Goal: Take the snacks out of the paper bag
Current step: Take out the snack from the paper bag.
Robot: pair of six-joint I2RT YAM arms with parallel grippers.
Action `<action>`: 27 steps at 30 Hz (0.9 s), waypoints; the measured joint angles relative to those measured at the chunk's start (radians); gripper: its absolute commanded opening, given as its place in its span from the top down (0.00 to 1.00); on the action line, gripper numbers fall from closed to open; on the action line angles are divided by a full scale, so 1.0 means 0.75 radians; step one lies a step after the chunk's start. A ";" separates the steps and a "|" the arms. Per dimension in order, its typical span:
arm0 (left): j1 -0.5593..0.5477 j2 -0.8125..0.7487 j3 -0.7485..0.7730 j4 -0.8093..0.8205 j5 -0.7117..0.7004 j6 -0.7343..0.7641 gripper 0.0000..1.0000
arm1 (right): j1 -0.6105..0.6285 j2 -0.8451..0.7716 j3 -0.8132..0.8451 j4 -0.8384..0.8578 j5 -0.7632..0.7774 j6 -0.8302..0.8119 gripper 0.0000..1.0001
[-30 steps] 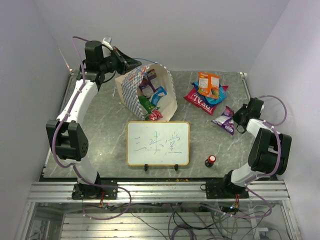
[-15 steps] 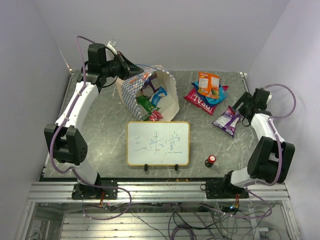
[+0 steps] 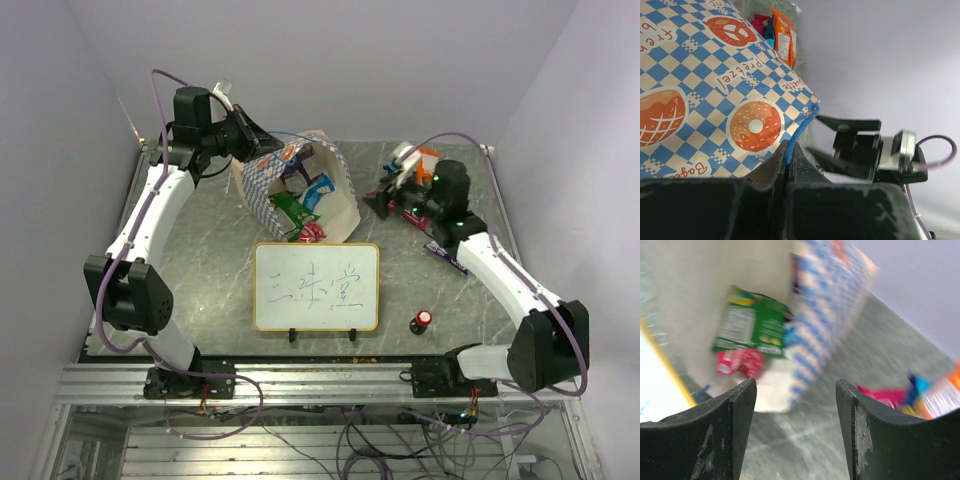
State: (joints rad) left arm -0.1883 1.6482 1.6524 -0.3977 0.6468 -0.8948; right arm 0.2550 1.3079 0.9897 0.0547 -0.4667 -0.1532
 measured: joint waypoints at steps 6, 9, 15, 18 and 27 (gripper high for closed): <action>-0.014 -0.006 0.000 -0.004 -0.019 0.007 0.93 | 0.302 0.229 0.058 0.169 -0.224 -0.287 0.36; -0.022 -0.006 0.009 -0.026 -0.022 0.013 0.93 | 0.402 0.416 0.155 0.170 -0.250 -0.416 0.35; -0.041 -0.006 0.046 -0.071 -0.025 0.031 0.93 | 0.489 0.701 0.341 0.171 -0.254 -0.608 0.35; -0.052 -0.006 0.053 -0.085 -0.025 0.033 0.93 | 0.494 0.817 0.430 0.185 -0.239 -0.666 0.36; -0.060 0.005 0.131 -0.151 -0.015 0.071 0.93 | 0.498 1.115 0.661 0.180 -0.232 -0.723 0.28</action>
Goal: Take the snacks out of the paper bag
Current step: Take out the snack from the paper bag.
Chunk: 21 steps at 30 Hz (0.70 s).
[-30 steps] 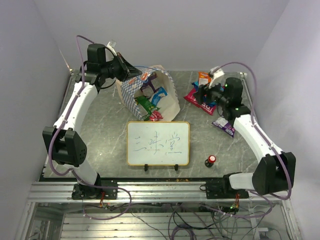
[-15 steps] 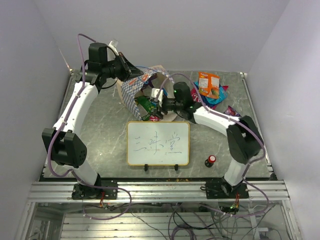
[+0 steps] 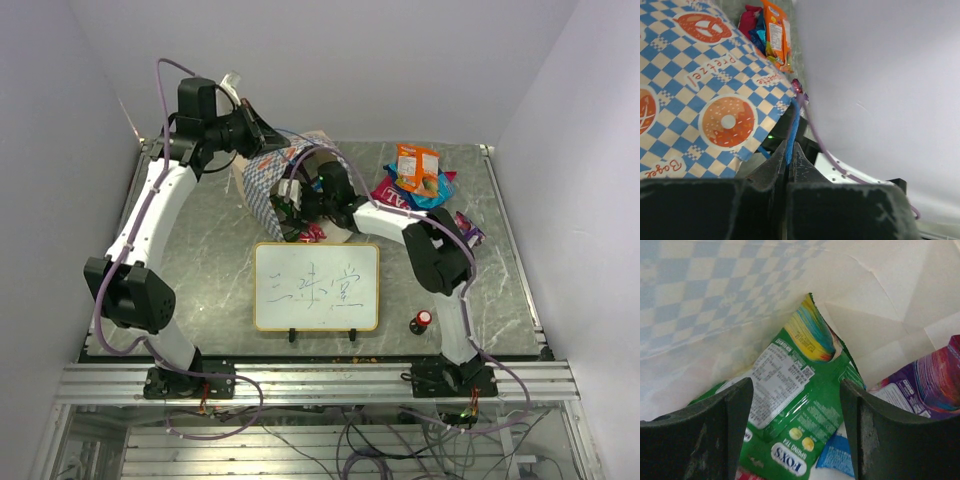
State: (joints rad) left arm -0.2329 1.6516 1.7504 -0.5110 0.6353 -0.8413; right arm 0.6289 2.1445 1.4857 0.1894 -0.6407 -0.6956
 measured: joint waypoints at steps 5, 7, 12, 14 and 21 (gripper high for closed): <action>0.000 0.043 0.107 -0.028 0.021 0.030 0.93 | 0.008 0.111 0.091 0.022 0.003 0.013 0.16; 0.000 0.052 0.119 -0.030 0.031 0.035 0.93 | 0.009 0.146 0.124 0.032 -0.002 0.018 0.14; 0.000 0.060 0.118 -0.043 0.043 0.037 0.93 | 0.009 0.242 0.239 0.049 -0.023 0.040 0.16; 0.000 0.061 0.115 -0.044 0.048 0.037 0.93 | 0.010 0.274 0.263 0.065 -0.018 0.055 0.22; 0.000 0.056 0.072 -0.041 0.053 0.030 0.93 | 0.019 0.362 0.351 0.080 0.110 0.056 0.62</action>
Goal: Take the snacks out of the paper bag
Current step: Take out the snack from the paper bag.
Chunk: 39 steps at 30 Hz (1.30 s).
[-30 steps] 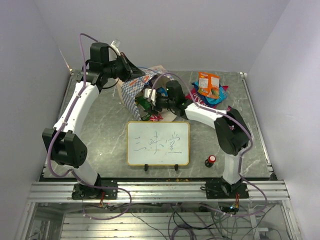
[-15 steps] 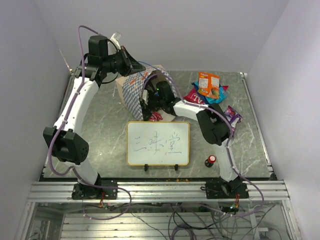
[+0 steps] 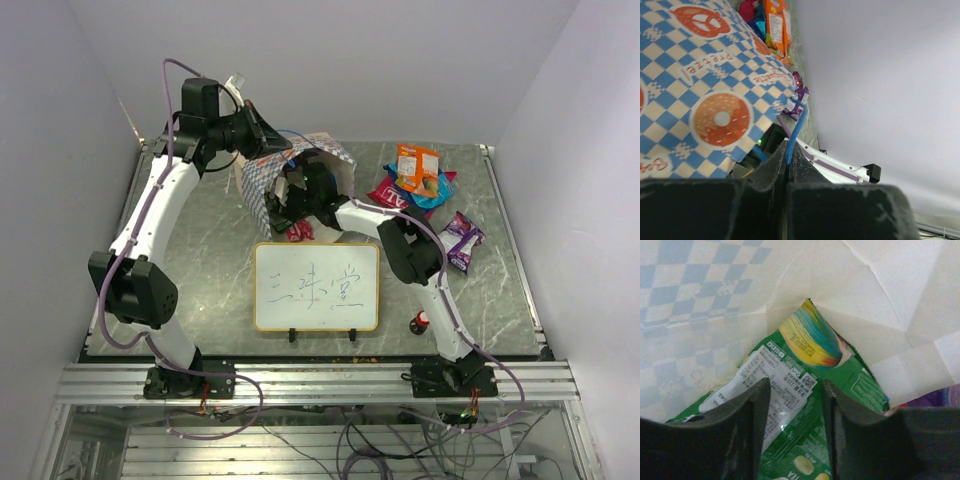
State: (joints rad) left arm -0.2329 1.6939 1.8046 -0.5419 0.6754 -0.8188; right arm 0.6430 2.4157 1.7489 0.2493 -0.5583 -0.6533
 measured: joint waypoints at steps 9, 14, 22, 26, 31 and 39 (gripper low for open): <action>0.005 -0.002 -0.062 0.024 0.000 -0.051 0.93 | 0.003 0.002 0.043 -0.009 0.079 -0.032 1.00; 0.024 -0.002 -0.062 0.040 -0.001 -0.077 0.93 | -0.001 -0.007 0.049 -0.003 0.077 -0.024 1.00; 0.038 -0.034 -0.101 0.077 0.000 -0.107 0.93 | -0.001 -0.077 -0.039 0.069 0.084 -0.004 0.42; 0.038 -0.036 -0.103 0.089 0.002 -0.116 0.93 | -0.001 -0.076 -0.069 0.092 0.102 0.015 0.13; 0.038 -0.036 -0.104 0.098 0.008 -0.126 0.93 | -0.001 -0.043 -0.058 0.119 0.103 0.028 0.18; 0.038 -0.036 -0.104 0.098 0.023 -0.125 0.93 | -0.003 0.050 0.001 0.113 0.086 0.064 0.44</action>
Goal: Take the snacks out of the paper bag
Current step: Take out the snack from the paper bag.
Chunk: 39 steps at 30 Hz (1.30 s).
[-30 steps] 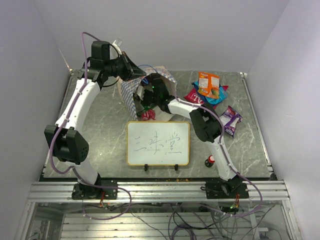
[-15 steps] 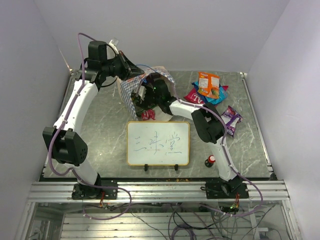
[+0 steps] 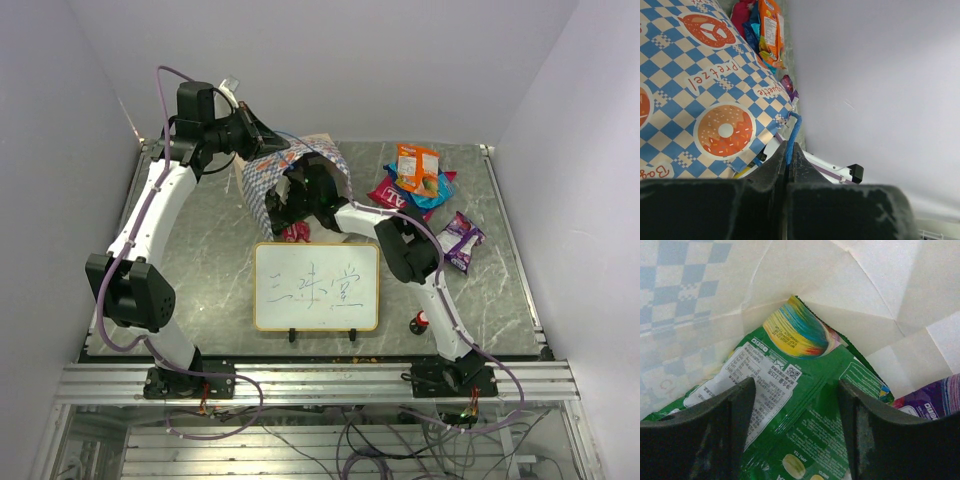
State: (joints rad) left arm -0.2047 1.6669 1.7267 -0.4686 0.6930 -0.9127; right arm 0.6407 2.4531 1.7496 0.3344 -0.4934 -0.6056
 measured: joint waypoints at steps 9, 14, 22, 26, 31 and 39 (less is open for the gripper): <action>0.001 0.000 0.000 0.000 0.004 0.005 0.93 | 0.000 0.019 0.032 -0.003 -0.009 0.025 0.86; 0.001 0.000 0.000 0.001 0.004 -0.001 0.93 | -0.003 0.019 0.078 -0.023 -0.004 0.037 1.00; 0.012 0.000 -0.006 0.026 0.005 -0.031 0.93 | -0.003 -0.011 0.073 -0.009 0.010 0.051 1.00; 0.045 -0.015 -0.087 0.130 0.016 -0.114 0.93 | 0.001 -0.097 -0.038 0.019 0.025 0.053 1.00; 0.085 -0.018 -0.144 0.195 0.021 -0.191 0.93 | 0.004 -0.227 -0.173 0.090 0.052 0.061 1.00; 0.101 -0.018 -0.096 0.203 0.021 -0.195 0.93 | 0.009 -0.427 -0.370 0.211 0.097 0.122 1.00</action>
State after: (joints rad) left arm -0.1287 1.6535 1.6547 -0.3161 0.7086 -1.0592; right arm 0.6476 2.1330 1.4719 0.4923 -0.4206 -0.5140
